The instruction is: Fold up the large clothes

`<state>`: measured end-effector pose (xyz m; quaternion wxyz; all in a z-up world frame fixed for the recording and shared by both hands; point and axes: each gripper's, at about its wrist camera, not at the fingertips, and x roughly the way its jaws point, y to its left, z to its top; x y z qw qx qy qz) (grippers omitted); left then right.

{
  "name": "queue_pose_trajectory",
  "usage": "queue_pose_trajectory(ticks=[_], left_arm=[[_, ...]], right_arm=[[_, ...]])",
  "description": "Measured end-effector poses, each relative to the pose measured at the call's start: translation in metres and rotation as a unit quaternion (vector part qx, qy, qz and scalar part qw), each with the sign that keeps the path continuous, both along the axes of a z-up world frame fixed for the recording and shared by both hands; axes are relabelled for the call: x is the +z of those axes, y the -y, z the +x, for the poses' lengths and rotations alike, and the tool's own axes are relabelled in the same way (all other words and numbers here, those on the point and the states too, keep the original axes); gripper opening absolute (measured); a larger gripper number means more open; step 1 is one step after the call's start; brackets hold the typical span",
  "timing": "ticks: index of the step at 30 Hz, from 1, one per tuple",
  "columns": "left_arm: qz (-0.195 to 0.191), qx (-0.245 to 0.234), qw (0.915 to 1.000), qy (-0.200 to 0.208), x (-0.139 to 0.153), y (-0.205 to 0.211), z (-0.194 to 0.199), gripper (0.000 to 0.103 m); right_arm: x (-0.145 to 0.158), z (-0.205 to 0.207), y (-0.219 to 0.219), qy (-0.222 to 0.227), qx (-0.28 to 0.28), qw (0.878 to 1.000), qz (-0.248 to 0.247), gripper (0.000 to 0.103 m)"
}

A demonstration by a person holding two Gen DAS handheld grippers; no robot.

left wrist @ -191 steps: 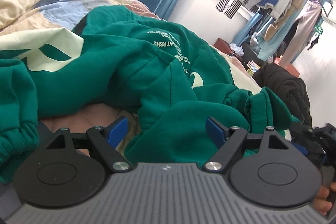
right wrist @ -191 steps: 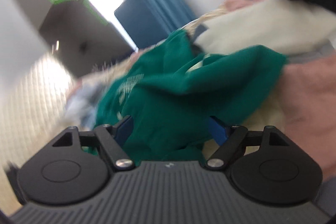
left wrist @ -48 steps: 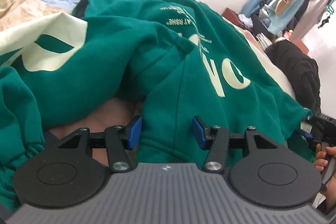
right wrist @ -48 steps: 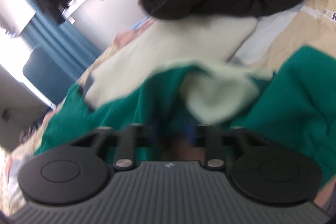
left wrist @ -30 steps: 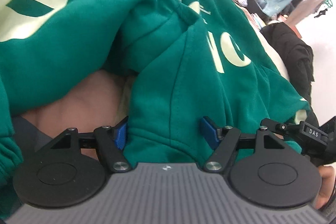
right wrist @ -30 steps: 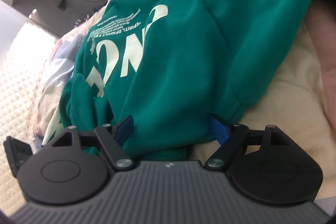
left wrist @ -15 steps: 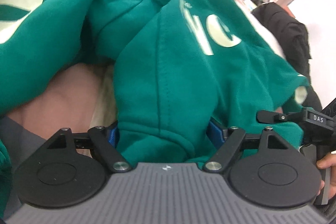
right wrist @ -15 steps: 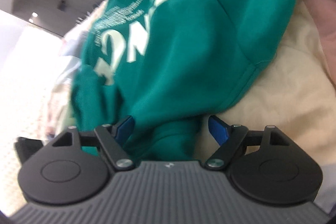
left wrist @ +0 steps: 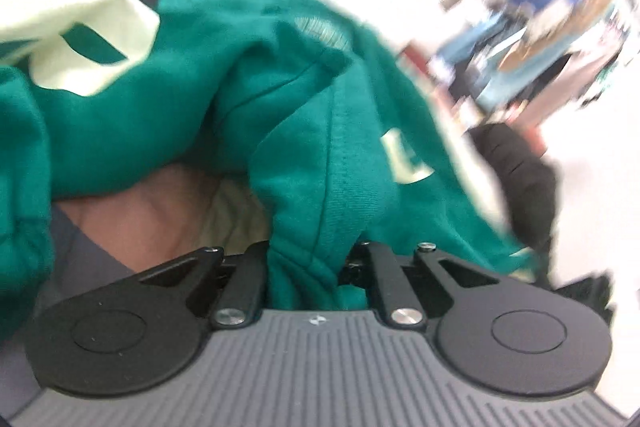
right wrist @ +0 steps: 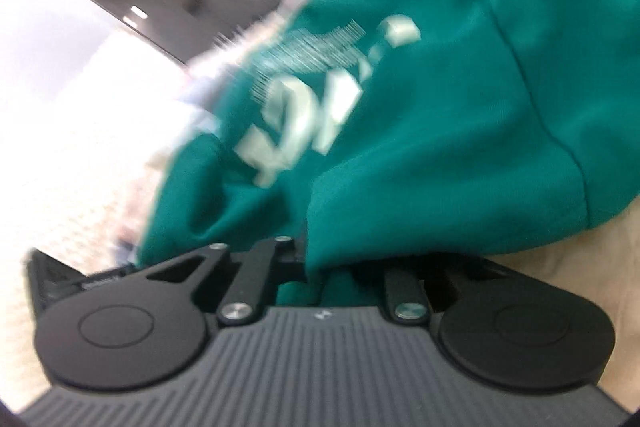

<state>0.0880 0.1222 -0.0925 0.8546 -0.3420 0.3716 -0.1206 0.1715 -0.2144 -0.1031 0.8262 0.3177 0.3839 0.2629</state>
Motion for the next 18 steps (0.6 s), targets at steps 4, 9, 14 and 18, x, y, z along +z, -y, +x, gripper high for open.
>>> queue_pose_trajectory(ticks=[4,9,14,18], left_arm=[[-0.021,0.018,0.9972,0.069,0.039,-0.014,-0.047,0.009],[-0.050,0.038,0.9856,0.157,0.086,-0.025,-0.104,0.010],[-0.030,0.031,0.9724,0.229,0.153,-0.018,-0.149,0.010],[-0.006,0.037,0.9657,0.257,0.227,-0.015,-0.168,0.010]], right_arm=[[0.044,-0.042,0.009,0.099,0.001,0.994,0.042,0.015],[0.091,-0.099,0.024,0.197,-0.001,0.976,0.096,0.015],[0.158,-0.140,0.032,0.257,-0.007,0.961,0.100,0.015],[0.231,-0.159,0.038,0.293,-0.006,0.953,0.071,0.015]])
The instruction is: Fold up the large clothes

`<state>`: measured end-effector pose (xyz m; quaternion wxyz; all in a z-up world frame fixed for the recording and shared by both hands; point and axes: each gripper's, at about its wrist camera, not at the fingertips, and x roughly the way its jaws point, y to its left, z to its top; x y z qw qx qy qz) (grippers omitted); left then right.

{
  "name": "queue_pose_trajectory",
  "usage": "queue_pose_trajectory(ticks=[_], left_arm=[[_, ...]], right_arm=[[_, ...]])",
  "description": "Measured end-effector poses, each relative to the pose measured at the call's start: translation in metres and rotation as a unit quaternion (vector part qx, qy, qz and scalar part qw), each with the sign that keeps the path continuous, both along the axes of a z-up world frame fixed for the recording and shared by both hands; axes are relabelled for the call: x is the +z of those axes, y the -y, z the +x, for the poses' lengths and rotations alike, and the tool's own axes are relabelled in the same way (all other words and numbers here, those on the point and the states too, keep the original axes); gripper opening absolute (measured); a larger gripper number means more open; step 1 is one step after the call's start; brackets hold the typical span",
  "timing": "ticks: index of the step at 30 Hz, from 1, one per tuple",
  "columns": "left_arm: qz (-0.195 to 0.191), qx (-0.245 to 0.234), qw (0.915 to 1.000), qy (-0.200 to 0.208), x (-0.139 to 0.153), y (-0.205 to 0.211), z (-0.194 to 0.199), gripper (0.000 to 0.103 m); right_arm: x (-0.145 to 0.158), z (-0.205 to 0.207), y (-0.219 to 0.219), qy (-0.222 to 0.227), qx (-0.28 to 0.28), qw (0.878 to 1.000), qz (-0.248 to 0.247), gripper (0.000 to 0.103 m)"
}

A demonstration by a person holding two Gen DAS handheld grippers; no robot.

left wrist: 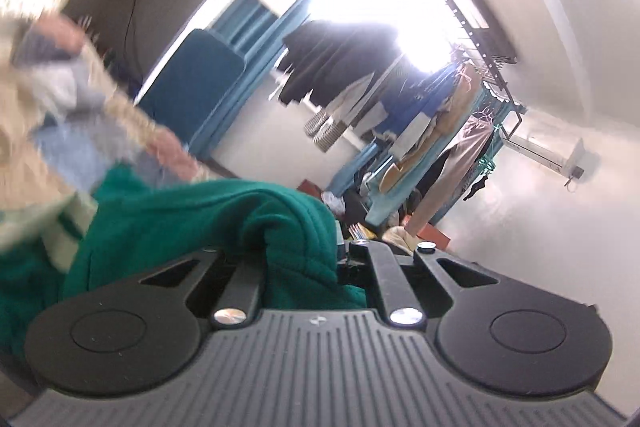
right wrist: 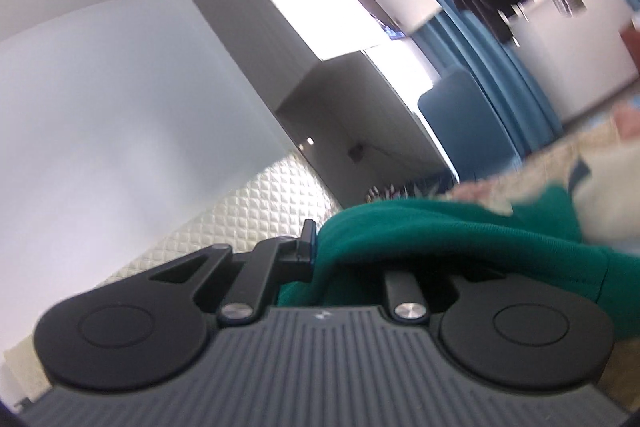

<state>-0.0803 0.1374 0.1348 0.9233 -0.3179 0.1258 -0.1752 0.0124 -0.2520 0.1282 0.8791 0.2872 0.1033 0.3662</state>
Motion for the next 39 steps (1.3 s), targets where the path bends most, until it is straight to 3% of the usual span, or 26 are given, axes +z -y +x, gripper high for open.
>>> queue_pose_trajectory(ticks=[3,11,14,16,19,22,25,30,34,39], left_arm=[[0.028,0.011,0.9988,0.038,0.061,-0.004,-0.015,0.010],[0.055,0.040,0.9900,0.124,0.226,-0.005,-0.037,0.010],[0.062,0.045,0.9857,0.151,0.265,0.000,-0.023,0.011],[0.080,0.050,0.9836,0.154,0.269,0.005,-0.005,0.011],[0.076,0.049,0.9879,0.126,0.240,0.006,0.049,0.011],[0.080,0.052,0.9918,0.085,0.188,0.010,0.115,0.011],[0.100,0.056,0.9921,0.051,0.122,0.018,0.185,0.011],[0.096,0.052,0.9941,-0.003,0.008,0.017,0.315,0.011],[0.079,0.045,0.9955,-0.029,-0.076,0.014,0.414,0.011],[0.114,0.023,0.9908,-0.070,-0.176,0.020,0.510,0.011]], right_arm=[[0.049,-0.017,0.018,0.023,-0.004,1.000,0.008,0.015],[0.183,-0.025,0.012,0.110,-0.016,0.994,0.011,0.015],[0.218,-0.011,0.014,0.134,-0.033,0.990,0.014,0.015],[0.225,0.004,0.014,0.146,-0.051,0.988,0.010,0.016],[0.207,0.046,0.013,0.121,-0.069,0.990,-0.007,0.016],[0.150,0.105,0.006,0.074,-0.081,0.994,-0.027,0.016],[0.095,0.151,0.003,0.058,-0.102,0.992,-0.056,0.016],[0.003,0.247,-0.007,0.028,-0.136,0.986,-0.092,0.016],[-0.068,0.301,-0.025,0.048,-0.189,0.971,-0.136,0.016],[-0.158,0.368,-0.025,0.001,-0.207,0.970,-0.130,0.016]])
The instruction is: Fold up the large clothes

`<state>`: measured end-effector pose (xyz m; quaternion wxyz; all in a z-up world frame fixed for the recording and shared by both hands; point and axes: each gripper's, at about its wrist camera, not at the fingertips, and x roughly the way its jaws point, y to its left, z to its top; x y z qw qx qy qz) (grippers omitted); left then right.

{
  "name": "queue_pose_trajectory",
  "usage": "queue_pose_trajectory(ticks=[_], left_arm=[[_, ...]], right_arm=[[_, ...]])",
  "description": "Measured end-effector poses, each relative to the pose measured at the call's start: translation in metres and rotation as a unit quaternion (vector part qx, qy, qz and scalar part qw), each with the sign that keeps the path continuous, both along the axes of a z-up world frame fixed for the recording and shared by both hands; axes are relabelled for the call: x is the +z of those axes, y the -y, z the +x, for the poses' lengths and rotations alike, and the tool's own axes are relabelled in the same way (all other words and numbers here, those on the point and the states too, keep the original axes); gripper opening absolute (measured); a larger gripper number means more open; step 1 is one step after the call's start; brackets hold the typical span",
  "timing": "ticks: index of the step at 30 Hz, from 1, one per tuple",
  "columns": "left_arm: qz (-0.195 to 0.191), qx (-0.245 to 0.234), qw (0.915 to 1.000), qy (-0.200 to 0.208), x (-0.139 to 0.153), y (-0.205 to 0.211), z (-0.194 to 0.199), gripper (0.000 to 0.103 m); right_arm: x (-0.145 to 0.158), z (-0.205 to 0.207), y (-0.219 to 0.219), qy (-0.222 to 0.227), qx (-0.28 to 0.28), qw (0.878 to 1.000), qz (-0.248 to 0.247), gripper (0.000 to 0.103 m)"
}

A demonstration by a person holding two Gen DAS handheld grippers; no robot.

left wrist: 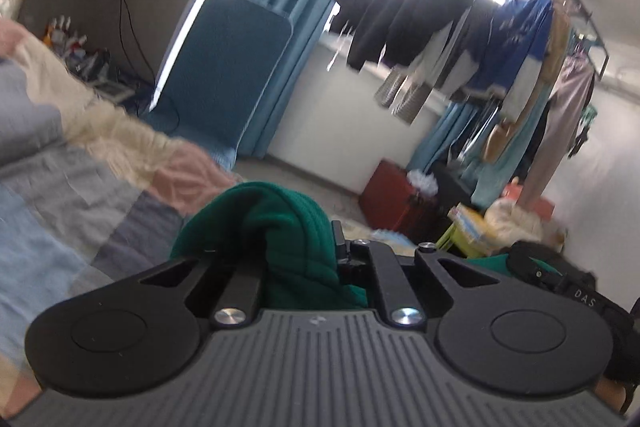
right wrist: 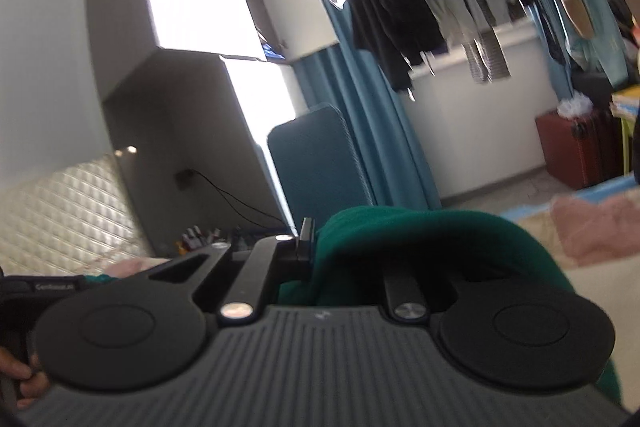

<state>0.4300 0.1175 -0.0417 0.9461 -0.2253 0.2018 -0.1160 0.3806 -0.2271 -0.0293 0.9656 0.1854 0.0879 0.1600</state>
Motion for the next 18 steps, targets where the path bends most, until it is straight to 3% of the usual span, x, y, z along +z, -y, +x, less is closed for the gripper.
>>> queue_pose_trajectory(ticks=[4,9,14,18], left_arm=[[0.003,-0.008,0.9995,-0.030,-0.070,-0.003,0.066,0.011],[0.022,-0.013,0.9975,-0.065,-0.124,0.004,0.112,0.011],[0.015,-0.011,0.9951,-0.097,-0.141,0.001,0.122,0.013],[0.014,-0.017,0.9946,-0.102,-0.121,0.001,0.102,0.020]], right_arm=[[-0.060,0.034,0.015,-0.057,0.001,0.997,0.054,0.017],[-0.114,0.059,0.021,-0.118,-0.009,0.990,0.071,0.018],[-0.123,0.055,0.017,-0.133,-0.008,0.989,0.072,0.017],[-0.113,0.052,0.013,-0.134,-0.006,0.989,0.063,0.018]])
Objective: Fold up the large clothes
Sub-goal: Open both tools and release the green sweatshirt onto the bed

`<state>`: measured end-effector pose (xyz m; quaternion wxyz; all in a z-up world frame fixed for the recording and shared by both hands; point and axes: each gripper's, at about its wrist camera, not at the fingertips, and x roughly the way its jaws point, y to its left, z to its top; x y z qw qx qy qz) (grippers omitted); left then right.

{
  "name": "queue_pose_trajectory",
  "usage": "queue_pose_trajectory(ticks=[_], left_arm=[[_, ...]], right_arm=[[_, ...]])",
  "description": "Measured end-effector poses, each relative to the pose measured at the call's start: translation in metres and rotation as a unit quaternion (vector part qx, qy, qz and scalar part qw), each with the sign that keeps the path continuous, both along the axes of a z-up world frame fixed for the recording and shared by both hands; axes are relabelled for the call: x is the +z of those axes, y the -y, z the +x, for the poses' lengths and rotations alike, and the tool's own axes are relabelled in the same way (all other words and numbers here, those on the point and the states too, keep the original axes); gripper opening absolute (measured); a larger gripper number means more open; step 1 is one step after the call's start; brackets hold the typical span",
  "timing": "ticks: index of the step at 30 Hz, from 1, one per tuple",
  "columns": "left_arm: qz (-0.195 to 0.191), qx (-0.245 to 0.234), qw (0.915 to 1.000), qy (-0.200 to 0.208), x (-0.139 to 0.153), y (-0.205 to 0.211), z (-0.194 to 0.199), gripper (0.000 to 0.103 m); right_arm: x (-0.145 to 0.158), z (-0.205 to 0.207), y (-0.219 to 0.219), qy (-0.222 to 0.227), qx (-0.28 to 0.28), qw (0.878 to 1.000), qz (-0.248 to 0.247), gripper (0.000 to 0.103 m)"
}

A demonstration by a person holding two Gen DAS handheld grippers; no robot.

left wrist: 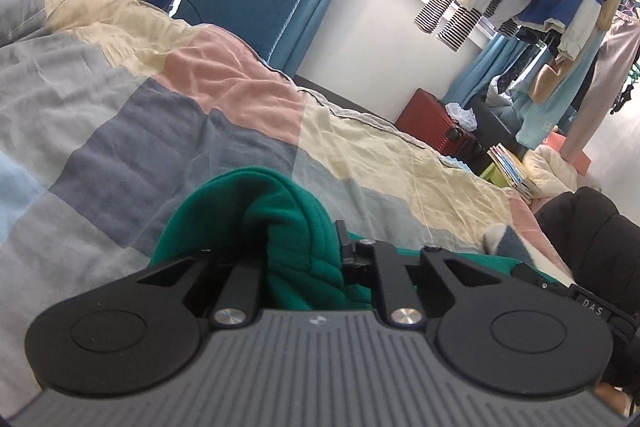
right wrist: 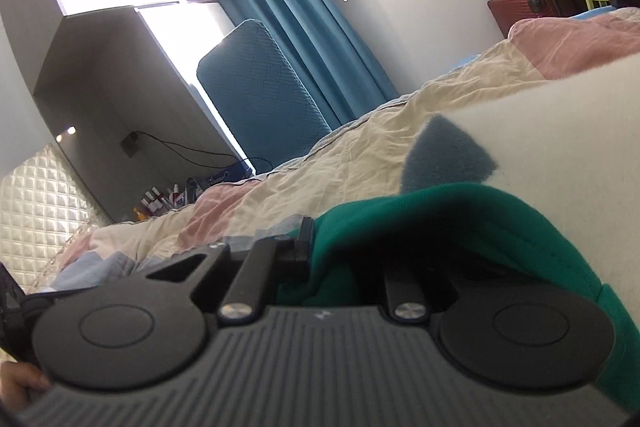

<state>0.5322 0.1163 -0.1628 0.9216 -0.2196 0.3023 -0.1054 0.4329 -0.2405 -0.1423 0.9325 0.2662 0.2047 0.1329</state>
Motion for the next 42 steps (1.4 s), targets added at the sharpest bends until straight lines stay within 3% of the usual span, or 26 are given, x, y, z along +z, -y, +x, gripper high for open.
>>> queue_pose_trajectory(ticks=[2,3,5,7,8,17,23,26,31,36,42], left_arm=[[0.014,-0.006,0.9999,-0.007,0.012,0.006,-0.012,0.028],[0.017,-0.006,0.9998,-0.009,0.015,0.006,-0.016,0.040],[0.015,-0.005,0.9998,-0.009,0.022,0.005,-0.027,0.058],[0.024,0.001,0.9997,-0.002,0.030,0.006,-0.040,0.060],[0.033,0.004,0.9994,-0.001,0.035,0.007,-0.047,0.060],[0.070,0.015,0.9964,0.046,0.088,0.015,-0.133,0.060],[0.095,0.015,0.9926,0.074,0.133,0.025,-0.236,0.060],[0.091,0.020,0.9933,0.068,0.149,0.022,-0.294,0.060],[0.070,0.033,0.9953,0.058,0.161,0.016,-0.385,0.060],[0.071,0.032,0.9960,0.043,0.165,0.023,-0.450,0.060],[0.063,0.036,0.9969,0.031,0.158,0.024,-0.484,0.060]], right_arm=[[0.003,-0.001,-0.001,-0.001,0.000,1.000,-0.003,0.022],[0.003,-0.002,0.000,-0.002,-0.001,1.000,-0.003,0.023],[0.005,-0.006,0.002,-0.004,0.000,1.000,0.002,0.044],[0.008,-0.014,0.002,-0.002,0.002,1.000,0.004,0.062],[0.011,-0.020,0.001,0.002,0.004,1.000,0.004,0.064],[0.043,-0.083,0.008,0.013,0.003,1.000,-0.020,0.066],[0.079,-0.157,0.000,0.040,0.016,0.998,-0.047,0.066],[0.097,-0.198,-0.005,0.049,0.022,0.997,-0.054,0.066],[0.114,-0.262,-0.011,0.051,0.034,0.997,-0.056,0.066],[0.122,-0.308,-0.025,0.042,0.048,0.995,-0.081,0.066],[0.118,-0.334,-0.050,0.025,0.068,0.991,-0.113,0.066]])
